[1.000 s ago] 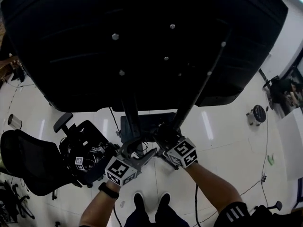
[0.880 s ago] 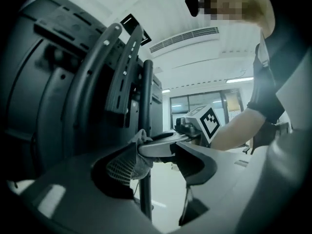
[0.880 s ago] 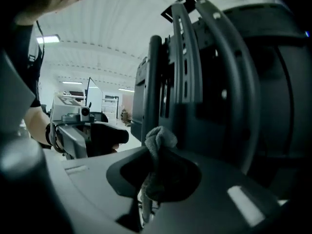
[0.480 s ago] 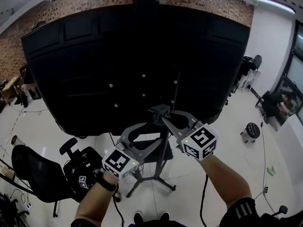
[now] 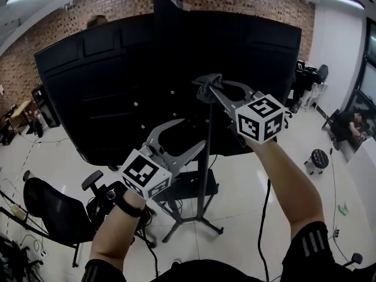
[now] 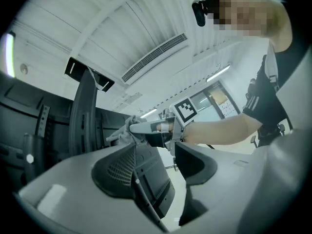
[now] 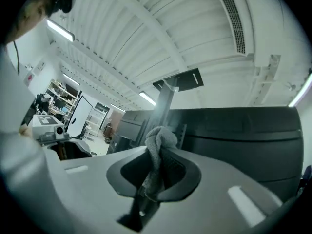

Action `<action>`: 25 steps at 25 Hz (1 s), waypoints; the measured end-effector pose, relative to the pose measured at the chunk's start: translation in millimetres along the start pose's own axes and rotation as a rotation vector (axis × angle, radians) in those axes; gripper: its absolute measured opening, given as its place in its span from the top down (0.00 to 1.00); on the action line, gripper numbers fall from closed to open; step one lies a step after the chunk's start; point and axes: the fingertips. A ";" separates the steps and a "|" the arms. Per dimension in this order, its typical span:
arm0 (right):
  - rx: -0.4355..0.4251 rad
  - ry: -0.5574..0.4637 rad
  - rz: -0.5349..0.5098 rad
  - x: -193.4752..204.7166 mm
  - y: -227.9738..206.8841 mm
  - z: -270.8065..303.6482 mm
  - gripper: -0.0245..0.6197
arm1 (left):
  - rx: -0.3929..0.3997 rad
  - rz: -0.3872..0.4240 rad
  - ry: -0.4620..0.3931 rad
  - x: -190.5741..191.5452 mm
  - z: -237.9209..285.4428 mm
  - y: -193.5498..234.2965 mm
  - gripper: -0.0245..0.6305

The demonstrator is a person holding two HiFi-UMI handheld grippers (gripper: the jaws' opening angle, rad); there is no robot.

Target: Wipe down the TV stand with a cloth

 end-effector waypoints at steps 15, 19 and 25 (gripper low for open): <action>-0.018 0.073 0.072 62.3 -31.8 8.7 0.90 | -0.047 -0.042 0.085 36.1 8.5 -16.0 0.55; -0.024 0.123 0.099 100.0 -33.3 4.5 0.90 | -0.054 -0.068 0.109 54.7 9.3 -21.0 0.55; -0.031 0.176 0.152 150.7 -32.5 -1.3 0.90 | -0.050 -0.100 0.137 82.1 10.1 -31.7 0.54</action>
Point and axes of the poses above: the fingertips, and each gripper's own axes: z forward along the fingers, y to its left, x out of its underside, and after that the axes turned 11 degrees about z, right-handed
